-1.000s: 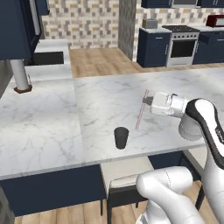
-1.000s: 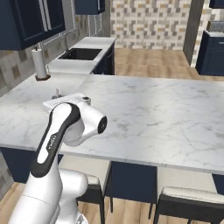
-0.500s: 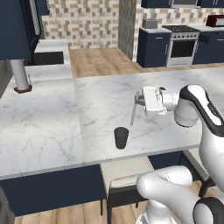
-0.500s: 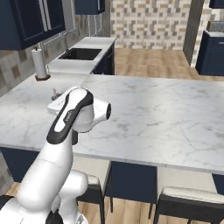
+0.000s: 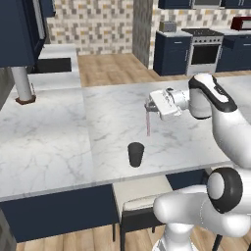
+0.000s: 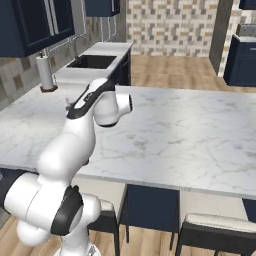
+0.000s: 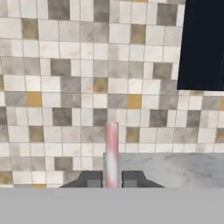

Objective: Take a straw from the drawer in front and place it inside the glass cup on the dining counter.

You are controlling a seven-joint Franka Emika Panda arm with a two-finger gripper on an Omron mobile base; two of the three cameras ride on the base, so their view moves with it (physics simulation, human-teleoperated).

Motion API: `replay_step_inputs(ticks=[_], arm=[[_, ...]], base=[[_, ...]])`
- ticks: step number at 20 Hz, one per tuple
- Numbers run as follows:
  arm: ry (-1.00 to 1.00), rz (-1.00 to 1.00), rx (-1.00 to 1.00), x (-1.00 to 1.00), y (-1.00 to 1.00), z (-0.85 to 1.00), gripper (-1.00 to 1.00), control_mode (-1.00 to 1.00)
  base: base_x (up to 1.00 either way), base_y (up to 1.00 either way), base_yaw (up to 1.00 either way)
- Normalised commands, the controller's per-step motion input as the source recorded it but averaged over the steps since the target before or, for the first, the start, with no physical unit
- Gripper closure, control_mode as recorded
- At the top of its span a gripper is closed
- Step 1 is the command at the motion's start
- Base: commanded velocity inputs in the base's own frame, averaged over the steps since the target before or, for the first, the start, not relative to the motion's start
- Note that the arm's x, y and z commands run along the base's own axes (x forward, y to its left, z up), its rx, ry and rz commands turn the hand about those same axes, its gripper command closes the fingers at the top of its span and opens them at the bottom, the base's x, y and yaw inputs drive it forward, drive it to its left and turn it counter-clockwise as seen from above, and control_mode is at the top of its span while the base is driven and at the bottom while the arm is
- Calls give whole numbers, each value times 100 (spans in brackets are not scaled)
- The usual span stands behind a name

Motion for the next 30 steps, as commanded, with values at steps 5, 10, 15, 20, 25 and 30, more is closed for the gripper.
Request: replay_step_inputs(ticks=[5,10,15,20,25,30], arm=[[18,4,0,10,15,-25,100,-100],[12,2,2,0,22,-23,100,-100],[1,1,2,0,32,-13,100,-100],[-7,0,0,0,19,-12,100,-100],[-7,0,0,0,0,-15,100,-100],[-5,0,0,4,0,-17,100,-100]], base=[[0,0,0],[0,0,0],[0,0,0],[0,0,0],[0,0,0],[0,0,0]])
